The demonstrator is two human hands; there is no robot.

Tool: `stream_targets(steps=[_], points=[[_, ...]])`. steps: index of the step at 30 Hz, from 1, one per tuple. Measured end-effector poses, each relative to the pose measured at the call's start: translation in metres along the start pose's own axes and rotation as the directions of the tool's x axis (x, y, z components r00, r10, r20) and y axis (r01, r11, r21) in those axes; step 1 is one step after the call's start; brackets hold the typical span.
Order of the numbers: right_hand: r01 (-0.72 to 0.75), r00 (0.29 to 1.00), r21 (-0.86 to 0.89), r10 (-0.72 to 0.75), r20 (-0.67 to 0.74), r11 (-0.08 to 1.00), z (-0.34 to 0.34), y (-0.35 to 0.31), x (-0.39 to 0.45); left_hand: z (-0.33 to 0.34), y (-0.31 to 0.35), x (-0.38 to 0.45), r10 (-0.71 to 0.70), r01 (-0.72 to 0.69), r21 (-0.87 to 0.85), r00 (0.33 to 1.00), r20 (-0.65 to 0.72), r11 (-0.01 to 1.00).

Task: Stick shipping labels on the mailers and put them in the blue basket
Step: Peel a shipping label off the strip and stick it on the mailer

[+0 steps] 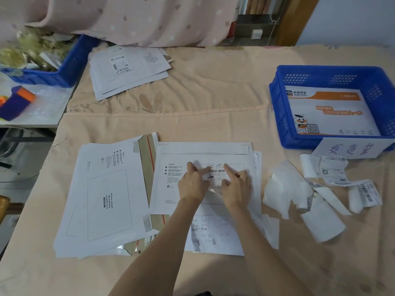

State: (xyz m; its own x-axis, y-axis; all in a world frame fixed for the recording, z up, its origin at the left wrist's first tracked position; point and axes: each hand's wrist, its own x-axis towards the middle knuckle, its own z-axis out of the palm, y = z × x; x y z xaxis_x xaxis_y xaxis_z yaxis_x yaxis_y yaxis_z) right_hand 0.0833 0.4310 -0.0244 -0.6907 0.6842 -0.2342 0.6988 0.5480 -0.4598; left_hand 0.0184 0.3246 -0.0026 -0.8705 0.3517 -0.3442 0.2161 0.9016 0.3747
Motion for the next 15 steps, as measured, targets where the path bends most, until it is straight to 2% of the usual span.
stream_targets(steps=[6, 15], points=[[-0.042, 0.995, 0.299, 0.013, 0.098, 0.953, -0.011, 0.012, 0.008, -0.004, -0.005, 0.002, -0.010, 0.022, -0.094, 0.992, 0.126, 0.995], [0.061, 0.934, 0.052, -0.075, 0.350, 0.997, -0.017, 0.026, 0.002, -0.005, -0.010, -0.007, 0.077, -0.093, 0.052, 0.965, 0.252, 0.994]])
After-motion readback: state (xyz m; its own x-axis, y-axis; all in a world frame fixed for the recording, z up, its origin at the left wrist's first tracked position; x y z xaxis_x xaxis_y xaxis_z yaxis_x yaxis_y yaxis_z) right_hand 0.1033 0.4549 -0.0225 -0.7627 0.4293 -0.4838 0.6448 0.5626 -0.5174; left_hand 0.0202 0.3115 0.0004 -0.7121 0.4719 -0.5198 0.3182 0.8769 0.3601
